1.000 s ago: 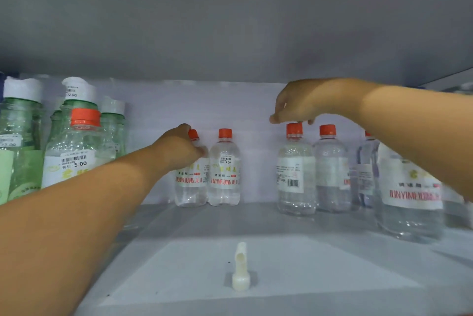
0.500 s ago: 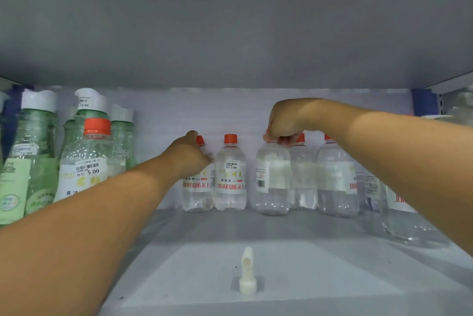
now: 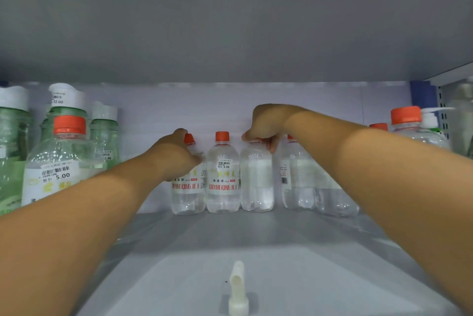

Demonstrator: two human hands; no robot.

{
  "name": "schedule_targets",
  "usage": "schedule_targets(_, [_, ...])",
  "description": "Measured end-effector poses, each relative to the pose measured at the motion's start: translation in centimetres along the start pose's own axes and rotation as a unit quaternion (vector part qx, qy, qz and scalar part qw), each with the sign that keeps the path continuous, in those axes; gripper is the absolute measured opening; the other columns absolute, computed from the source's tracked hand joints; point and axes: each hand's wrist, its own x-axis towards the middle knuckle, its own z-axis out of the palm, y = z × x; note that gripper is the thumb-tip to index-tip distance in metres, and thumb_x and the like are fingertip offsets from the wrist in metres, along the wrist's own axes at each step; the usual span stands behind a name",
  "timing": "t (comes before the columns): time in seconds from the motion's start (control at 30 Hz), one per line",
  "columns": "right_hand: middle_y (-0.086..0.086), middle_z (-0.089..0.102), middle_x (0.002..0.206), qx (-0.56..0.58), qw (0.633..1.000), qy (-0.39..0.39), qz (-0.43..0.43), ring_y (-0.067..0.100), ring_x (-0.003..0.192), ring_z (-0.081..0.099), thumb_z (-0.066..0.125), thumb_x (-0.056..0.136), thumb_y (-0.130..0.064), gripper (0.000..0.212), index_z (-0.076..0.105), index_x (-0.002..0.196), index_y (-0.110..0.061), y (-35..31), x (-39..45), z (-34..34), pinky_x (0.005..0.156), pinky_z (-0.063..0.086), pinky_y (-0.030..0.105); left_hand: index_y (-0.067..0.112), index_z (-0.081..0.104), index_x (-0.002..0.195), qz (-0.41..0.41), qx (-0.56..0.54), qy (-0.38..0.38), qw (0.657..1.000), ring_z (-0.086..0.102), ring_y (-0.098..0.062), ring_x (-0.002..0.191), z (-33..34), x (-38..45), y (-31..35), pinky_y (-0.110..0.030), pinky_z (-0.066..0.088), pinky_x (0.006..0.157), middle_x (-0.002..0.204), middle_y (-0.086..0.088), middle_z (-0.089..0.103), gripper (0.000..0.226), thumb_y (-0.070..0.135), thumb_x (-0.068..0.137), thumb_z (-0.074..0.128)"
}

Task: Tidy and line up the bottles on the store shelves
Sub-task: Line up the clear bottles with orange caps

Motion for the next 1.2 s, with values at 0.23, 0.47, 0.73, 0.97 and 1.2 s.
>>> schedule_targets(0.23, [0.014,0.067,0.121,0.112,0.993,-0.027,-0.03,0.03,0.104,0.071,0.061,0.1,-0.015,0.023,0.067,0.121,-0.007,1.1,-0.2,-0.7,0.093,0.06,0.039,0.024,0.027,0.155,-0.012,-0.023,0.0,1.0,0.064,-0.032,0.103,0.0,-0.2,0.1,-0.048,0.062,0.085,0.124,-0.008,0.056,0.074,0.04,0.094,0.067])
schedule_targets(0.47, [0.007,0.07,0.078,-0.025,0.999,0.03,-0.021,0.018,0.063,0.063,0.068,0.093,-0.043,0.039,0.065,0.08,-0.007,1.5,0.2,0.3,0.07,0.057,0.029,0.02,0.034,0.145,-0.052,-0.066,-0.011,0.996,0.065,-0.034,0.104,0.3,-0.5,0.0,-0.053,0.062,0.082,0.119,-0.01,0.062,0.064,0.04,0.094,0.067])
schedule_targets(0.73, [0.005,0.069,0.086,0.009,0.998,0.053,-0.016,0.019,0.071,0.066,0.064,0.093,-0.055,0.045,0.065,0.088,-0.011,1.2,0.1,0.6,0.056,0.045,0.026,0.019,0.036,0.144,-0.055,-0.087,-0.016,0.994,0.065,-0.034,0.107,0.0,-0.6,-0.1,-0.053,0.062,0.083,0.12,-0.01,0.061,0.066,0.039,0.092,0.07])
schedule_targets(0.97, [0.003,0.062,0.068,-0.014,0.997,0.07,-0.03,0.018,0.059,0.057,0.065,0.095,-0.043,0.038,0.061,0.072,-0.012,1.2,0.6,1.1,0.055,0.039,0.026,0.016,0.04,0.14,-0.059,-0.088,-0.019,0.994,0.066,-0.032,0.105,0.0,-0.5,-0.3,-0.051,0.062,0.084,0.119,-0.009,0.063,0.065,0.044,0.091,0.071])
schedule_targets(1.2, [0.004,0.055,0.072,-0.056,0.993,0.097,-0.041,0.023,0.075,0.056,0.061,0.098,-0.042,0.038,0.059,0.08,-0.009,1.4,1.5,2.0,0.065,0.042,0.029,0.014,0.05,0.125,-0.06,-0.095,-0.02,0.993,0.069,-0.032,0.1,0.1,-0.4,-0.5,-0.05,0.062,0.083,0.111,-0.01,0.067,0.052,0.045,0.09,0.071])
